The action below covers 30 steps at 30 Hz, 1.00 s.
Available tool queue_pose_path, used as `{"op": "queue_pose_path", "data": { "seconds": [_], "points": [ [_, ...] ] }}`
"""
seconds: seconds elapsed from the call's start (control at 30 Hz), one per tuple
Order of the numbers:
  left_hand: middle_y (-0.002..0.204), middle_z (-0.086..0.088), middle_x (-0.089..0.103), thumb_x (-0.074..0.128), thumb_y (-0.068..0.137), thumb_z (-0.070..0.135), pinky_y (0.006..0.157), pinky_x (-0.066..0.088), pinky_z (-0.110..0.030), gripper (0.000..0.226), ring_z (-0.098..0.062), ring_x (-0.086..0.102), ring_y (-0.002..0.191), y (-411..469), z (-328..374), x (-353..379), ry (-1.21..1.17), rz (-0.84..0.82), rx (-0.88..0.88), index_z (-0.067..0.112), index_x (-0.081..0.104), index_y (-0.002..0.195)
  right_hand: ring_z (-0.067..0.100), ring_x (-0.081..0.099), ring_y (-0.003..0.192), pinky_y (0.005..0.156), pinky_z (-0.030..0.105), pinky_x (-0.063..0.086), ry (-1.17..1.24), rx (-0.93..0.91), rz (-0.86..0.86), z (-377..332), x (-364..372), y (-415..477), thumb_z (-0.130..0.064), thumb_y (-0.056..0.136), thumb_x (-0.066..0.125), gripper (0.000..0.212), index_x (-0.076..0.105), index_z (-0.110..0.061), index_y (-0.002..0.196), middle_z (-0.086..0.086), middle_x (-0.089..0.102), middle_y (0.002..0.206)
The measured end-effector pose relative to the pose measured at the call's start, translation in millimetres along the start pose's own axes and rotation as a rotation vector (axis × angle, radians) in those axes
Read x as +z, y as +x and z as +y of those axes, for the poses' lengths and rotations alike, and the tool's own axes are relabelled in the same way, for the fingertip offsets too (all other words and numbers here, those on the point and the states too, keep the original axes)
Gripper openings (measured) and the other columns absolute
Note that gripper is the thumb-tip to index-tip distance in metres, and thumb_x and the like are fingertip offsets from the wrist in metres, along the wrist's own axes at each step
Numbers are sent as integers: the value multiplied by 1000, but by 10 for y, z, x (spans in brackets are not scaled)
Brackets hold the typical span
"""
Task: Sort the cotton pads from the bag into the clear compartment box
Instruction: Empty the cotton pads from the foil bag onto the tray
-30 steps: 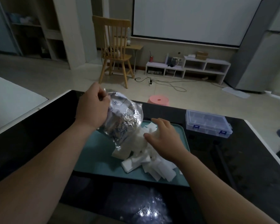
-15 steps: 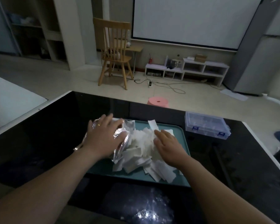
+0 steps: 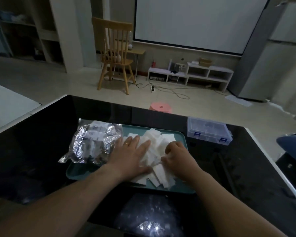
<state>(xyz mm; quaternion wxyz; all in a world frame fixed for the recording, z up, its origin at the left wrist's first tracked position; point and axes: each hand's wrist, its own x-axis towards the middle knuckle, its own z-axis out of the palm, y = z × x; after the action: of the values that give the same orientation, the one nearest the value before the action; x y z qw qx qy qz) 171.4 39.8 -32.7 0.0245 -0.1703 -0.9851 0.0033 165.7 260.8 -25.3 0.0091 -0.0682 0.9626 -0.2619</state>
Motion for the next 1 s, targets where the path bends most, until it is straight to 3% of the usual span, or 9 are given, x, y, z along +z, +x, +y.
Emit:
{"op": "queue_pose_path", "data": {
  "seconds": [0.1,0.33,0.4,0.5,0.6,0.67,0.77,0.87,1.0],
  "points": [
    [146,-2,52,34,97,64,114,23,-51,62,-27,55,129,143,68,25,-15,102,49,33,32,150,10,55,99,89,34,58,109,5,47,4,-51,-28,-39,92,76,31,56,-27,114,-12,42,125],
    [95,0,64,38,100,45,79,42,-42,25,-28,63,89,276,8,-82,-265,451,-37,26,54,95,10,63,93,87,40,58,269,16,177,7,-118,-28,-40,104,60,21,61,-24,118,-6,64,110],
    [108,-6,63,48,100,38,81,44,-43,20,-33,63,99,266,-1,-111,-365,460,-121,22,55,109,9,62,95,87,37,56,282,47,181,43,-125,-20,-43,106,53,22,62,-25,116,-4,65,112],
    [154,-10,37,52,96,49,105,44,-48,64,-34,47,134,219,41,-134,-398,257,-160,34,27,153,17,55,116,95,37,50,132,106,88,88,-69,-41,-60,101,50,46,56,-30,136,-2,50,136],
    [169,-7,11,48,90,75,116,33,-54,82,-31,25,151,205,175,-129,-352,113,-81,48,11,158,23,55,117,95,39,51,-10,118,45,93,4,-84,-60,96,58,58,49,-28,143,1,47,136],
    [167,-7,16,52,88,74,115,34,-56,80,-32,29,150,246,247,-84,-299,26,-72,47,20,155,18,60,101,83,34,51,24,79,89,66,23,-84,-46,100,57,37,57,-24,129,0,55,127],
    [135,-6,48,48,98,46,97,42,-48,29,-33,53,124,339,290,-58,-293,33,-103,32,47,123,14,62,90,73,29,50,154,31,166,-22,-26,-86,-30,101,57,11,63,-25,109,-5,63,106],
    [105,-2,56,48,97,28,83,42,-43,4,-31,57,104,352,293,-135,-327,188,-103,27,46,94,10,66,85,74,32,58,330,66,177,-97,-134,-107,-21,101,55,16,63,-29,111,-9,67,96],
    [104,-2,56,53,90,18,80,44,-41,8,-30,55,100,311,267,-226,-483,259,-147,21,53,97,6,63,89,71,24,53,318,87,108,-90,-247,-157,-10,100,51,39,59,-30,132,-12,63,111]
  ]
}}
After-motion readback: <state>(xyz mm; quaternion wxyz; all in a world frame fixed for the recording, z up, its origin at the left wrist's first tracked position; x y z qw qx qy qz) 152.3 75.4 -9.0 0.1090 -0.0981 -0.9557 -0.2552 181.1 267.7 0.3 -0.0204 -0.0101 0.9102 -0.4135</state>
